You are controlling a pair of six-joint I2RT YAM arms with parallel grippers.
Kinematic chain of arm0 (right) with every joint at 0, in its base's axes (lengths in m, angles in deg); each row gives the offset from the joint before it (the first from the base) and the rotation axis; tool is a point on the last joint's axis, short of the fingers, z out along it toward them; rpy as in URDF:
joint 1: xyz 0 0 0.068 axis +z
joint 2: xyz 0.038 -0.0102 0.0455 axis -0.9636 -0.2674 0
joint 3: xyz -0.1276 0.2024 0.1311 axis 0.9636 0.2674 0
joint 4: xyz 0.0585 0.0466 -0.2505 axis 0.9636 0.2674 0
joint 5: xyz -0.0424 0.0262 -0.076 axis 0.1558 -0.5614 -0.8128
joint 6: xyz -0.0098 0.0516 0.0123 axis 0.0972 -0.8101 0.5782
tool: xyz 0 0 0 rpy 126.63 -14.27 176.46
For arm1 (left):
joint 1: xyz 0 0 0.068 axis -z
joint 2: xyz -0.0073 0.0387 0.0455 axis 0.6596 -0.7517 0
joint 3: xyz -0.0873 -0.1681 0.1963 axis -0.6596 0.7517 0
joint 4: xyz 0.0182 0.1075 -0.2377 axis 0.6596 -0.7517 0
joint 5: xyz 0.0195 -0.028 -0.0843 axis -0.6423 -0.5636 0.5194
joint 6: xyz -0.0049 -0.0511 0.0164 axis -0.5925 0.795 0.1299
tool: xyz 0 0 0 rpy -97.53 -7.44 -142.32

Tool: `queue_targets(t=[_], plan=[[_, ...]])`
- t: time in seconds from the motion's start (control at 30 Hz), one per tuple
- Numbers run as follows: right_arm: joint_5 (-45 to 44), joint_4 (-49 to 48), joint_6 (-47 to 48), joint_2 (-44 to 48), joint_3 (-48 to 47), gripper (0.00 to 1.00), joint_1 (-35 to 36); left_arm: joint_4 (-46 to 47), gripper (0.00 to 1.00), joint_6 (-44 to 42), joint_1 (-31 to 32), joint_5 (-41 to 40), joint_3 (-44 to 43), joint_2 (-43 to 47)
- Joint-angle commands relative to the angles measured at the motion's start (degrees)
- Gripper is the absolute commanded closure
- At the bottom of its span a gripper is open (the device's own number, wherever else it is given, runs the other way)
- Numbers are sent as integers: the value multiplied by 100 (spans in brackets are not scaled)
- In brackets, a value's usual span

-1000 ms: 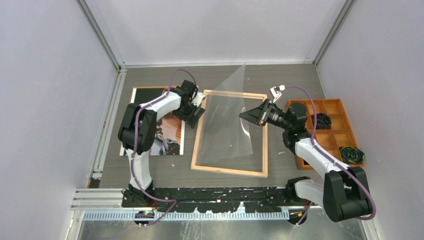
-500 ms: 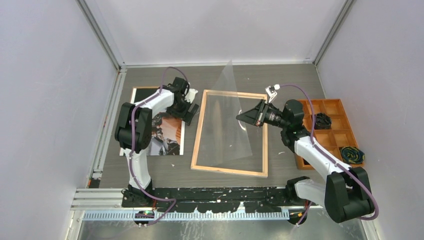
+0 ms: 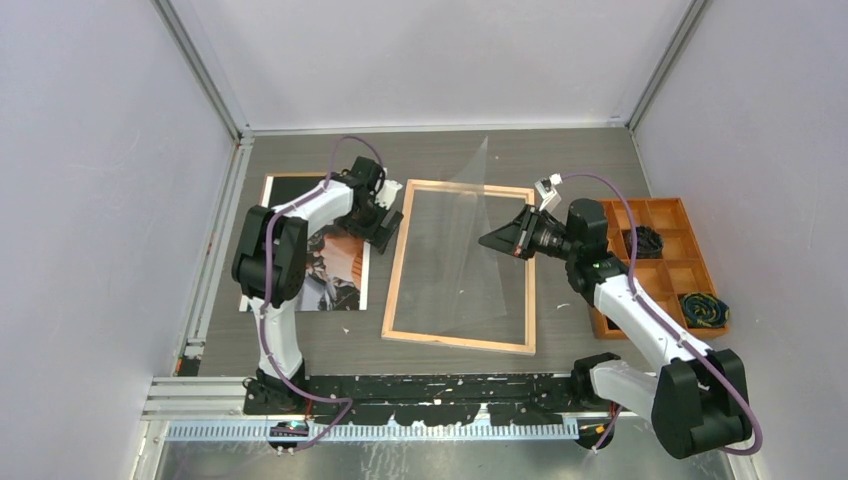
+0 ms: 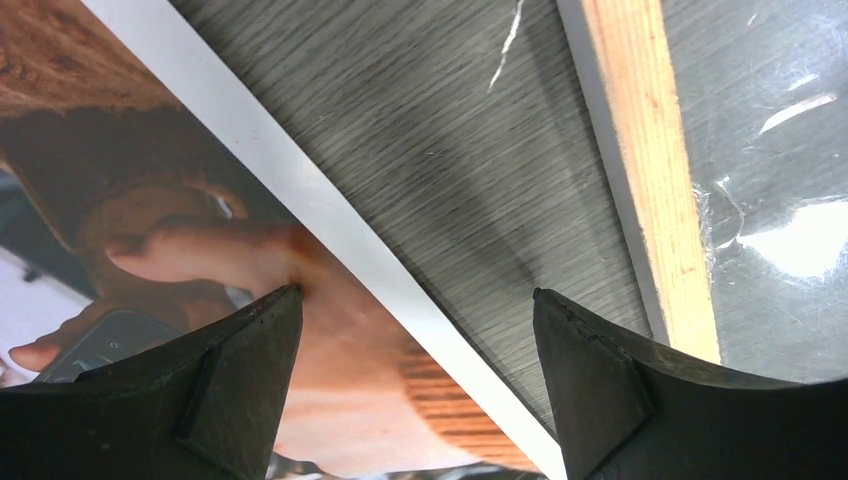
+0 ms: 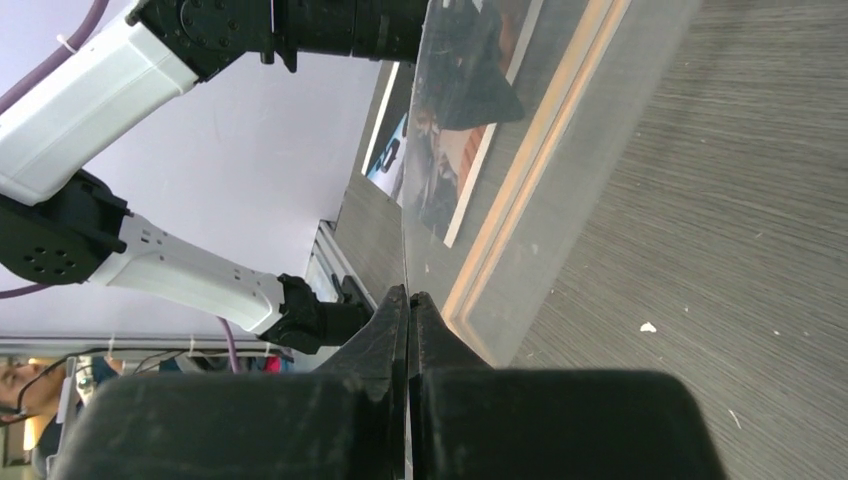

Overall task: Put the photo into the frame
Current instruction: Place the photo frame item in the photo frame.

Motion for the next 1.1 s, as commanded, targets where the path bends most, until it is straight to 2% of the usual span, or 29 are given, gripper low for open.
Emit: queue_targets(t=[0.0,0.13,0.4,0.6,0.77,0.87,1.07], plan=[[-209,229,210,277,19,99,-46,122,14,-55,172,88,170,-83],[-435,546,306,335,28,92,-114,147,14,-52,218,87,198,-95],[-1045,1094,644,362,98,63,-120,130,14,-118,257,23,218,-90],[-1423,1568,1009,156,22,51,-138,138,14,-131,258,0,222,-127],[-1987,2324,1485,-203,-318,43,-143,151,14,-137,267,-20,234,-122],[-2287,2708,1663,-439,-459,42,-140,162,14,-140,269,-38,245,-124],[-2705,2839,1733,-625,-423,39,-153,181,14,-146,291,-45,272,-137]])
